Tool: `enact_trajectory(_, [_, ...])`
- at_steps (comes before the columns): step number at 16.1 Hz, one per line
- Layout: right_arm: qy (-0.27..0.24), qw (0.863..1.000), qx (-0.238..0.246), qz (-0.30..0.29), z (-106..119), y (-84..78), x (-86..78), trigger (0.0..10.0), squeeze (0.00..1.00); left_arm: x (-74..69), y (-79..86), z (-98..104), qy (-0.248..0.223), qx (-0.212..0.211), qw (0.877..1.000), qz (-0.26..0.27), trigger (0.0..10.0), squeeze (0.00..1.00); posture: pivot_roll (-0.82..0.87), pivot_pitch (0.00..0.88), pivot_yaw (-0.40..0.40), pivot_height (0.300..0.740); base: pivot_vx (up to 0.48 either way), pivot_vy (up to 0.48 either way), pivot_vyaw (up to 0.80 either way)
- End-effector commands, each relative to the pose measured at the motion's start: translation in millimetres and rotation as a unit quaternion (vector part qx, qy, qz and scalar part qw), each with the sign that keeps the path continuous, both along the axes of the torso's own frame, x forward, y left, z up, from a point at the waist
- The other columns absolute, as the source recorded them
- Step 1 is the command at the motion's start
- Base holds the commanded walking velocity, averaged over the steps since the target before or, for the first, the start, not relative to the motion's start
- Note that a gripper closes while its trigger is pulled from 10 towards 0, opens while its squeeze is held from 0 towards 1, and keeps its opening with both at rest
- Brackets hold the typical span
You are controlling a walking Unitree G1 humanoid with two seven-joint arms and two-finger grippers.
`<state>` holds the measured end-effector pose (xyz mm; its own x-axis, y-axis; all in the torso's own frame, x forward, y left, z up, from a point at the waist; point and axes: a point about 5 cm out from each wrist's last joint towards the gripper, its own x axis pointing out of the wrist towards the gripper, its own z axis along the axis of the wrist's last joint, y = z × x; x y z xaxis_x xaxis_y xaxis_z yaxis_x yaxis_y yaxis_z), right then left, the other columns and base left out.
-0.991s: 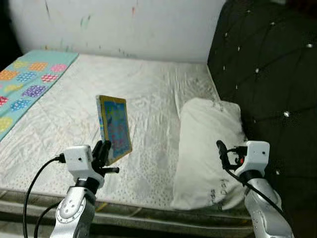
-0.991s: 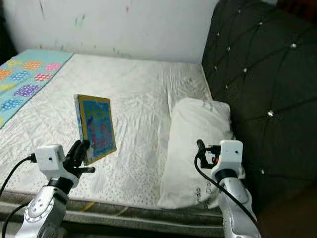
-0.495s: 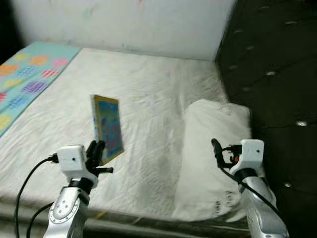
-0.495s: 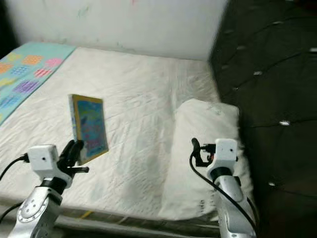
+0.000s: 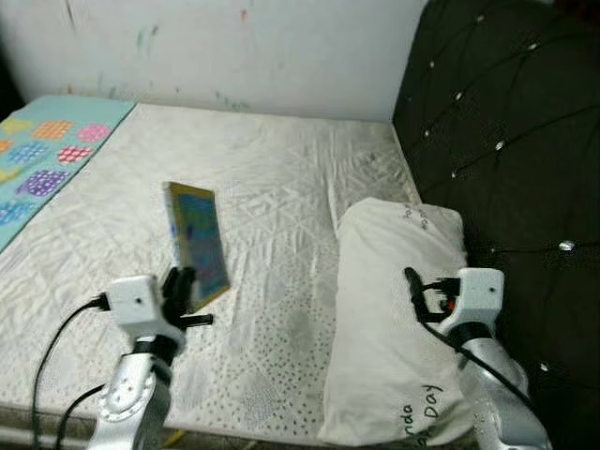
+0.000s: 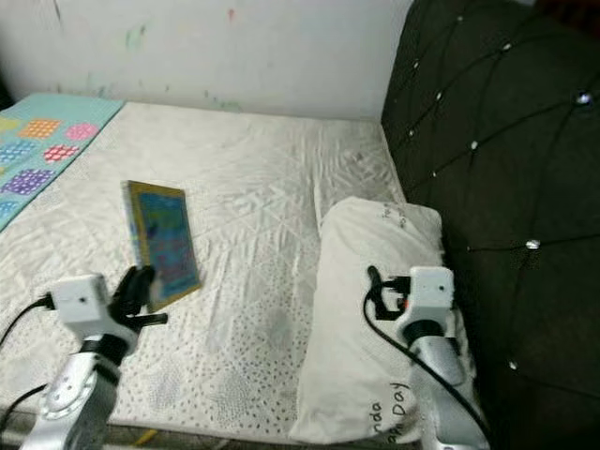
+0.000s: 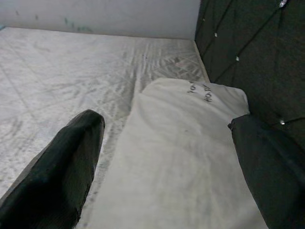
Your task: Clean up the room
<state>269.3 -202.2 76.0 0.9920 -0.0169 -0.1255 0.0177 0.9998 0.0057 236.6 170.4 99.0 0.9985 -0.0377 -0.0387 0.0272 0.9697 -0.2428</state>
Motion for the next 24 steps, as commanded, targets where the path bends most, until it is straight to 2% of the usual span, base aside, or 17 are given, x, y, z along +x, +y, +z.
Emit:
enact_trajectory(1, [-0.003, 1.000, -0.002, 0.001, 1.5, -2.1, 0.8, 10.0, 0.00, 1.1, -3.7, 5.7, -0.013, -0.006, 1.000, -0.012, 10.0, 0.00, -0.08, 0.000, -0.035, 0.740, 0.000, 0.000, 0.00])
enact_trajectory(3, [-0.003, 1.000, -0.002, 0.001, 1.4, -1.7, 1.0, 10.0, 0.00, 1.9, -2.6, 6.3, -0.011, -0.009, 1.000, -0.009, 10.0, 0.00, -0.08, 0.000, -0.035, 0.740, 0.000, 0.000, 0.00])
enact_trajectory(13, [-0.002, 1.000, -0.006, 0.001, 0.3, -2.3, 2.5, 10.0, 0.00, 2.9, -3.5, 7.2, -0.012, -0.010, 1.000, -0.015, 10.0, 0.00, -0.08, 0.000, -0.038, 0.740, 0.000, 0.413, 0.00])
enact_trajectory(21, [-0.003, 1.000, -0.008, 0.000, 0.4, -2.6, 3.8, 10.0, 0.00, 3.1, -6.1, 9.0, -0.021, -0.013, 0.999, -0.027, 10.0, 0.00, -0.08, 0.000, -0.039, 0.740, 0.000, 0.000, 0.00])
enact_trajectory(24, [-0.003, 1.000, -0.006, 0.000, 0.2, -2.2, 4.3, 10.0, 0.00, 3.9, -6.1, 9.2, -0.021, -0.012, 0.999, -0.027, 10.0, 0.00, -0.08, 0.000, -0.039, 0.740, 0.000, 0.000, -0.68])
